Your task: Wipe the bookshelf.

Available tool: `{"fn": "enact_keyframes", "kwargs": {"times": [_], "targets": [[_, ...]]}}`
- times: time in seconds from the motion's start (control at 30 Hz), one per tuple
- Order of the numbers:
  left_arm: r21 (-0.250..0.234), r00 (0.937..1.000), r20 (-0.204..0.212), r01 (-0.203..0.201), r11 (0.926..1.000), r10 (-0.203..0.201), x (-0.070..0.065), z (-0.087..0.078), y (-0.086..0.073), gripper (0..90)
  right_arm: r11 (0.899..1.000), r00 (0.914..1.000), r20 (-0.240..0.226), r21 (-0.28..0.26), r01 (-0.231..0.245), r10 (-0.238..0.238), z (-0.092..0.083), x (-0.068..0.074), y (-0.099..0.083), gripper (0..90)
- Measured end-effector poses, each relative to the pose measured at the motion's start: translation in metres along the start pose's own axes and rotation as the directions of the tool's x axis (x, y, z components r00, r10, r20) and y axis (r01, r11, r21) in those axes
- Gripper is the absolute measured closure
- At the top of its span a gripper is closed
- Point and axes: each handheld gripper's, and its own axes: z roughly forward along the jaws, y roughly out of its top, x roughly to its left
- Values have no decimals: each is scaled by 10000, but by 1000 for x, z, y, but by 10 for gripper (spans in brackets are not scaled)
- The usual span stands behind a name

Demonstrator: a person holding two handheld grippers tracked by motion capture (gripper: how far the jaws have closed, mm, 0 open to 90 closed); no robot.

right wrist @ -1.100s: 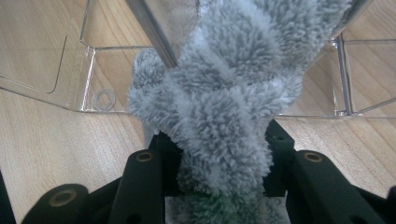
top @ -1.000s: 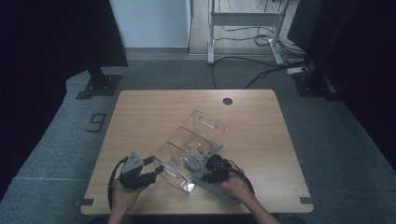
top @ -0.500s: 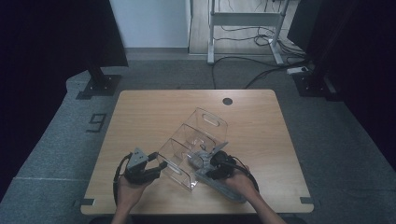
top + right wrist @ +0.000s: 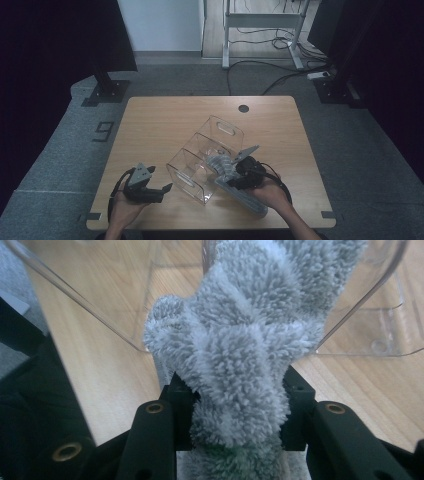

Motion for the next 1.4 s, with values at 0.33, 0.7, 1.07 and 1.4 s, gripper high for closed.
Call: {"fn": "enact_keyframes", "kwargs": {"times": [0.33, 0.7, 1.07, 1.4], "targets": [[1586, 9975, -562, 507, 9860, -423, 31, 18, -34, 10, 9994, 9995, -3, -123, 321, -321, -31, 10, 21, 599], [2312, 9932, -685, 1074, 9670, -939, 54, 29, -57, 0, 9954, 9953, -224, -208, 939, -944, -48, 32, 66, 599], [1888, 9956, -493, 877, 9781, -797, 56, 30, -62, 0, 9896, 9867, -755, -67, 1437, -1438, -22, 54, 123, 599], [1858, 9949, -536, 942, 9781, -856, 55, 31, -61, 0, 9882, 9847, -879, 177, 1523, -1502, 14, 64, 156, 598]]}}
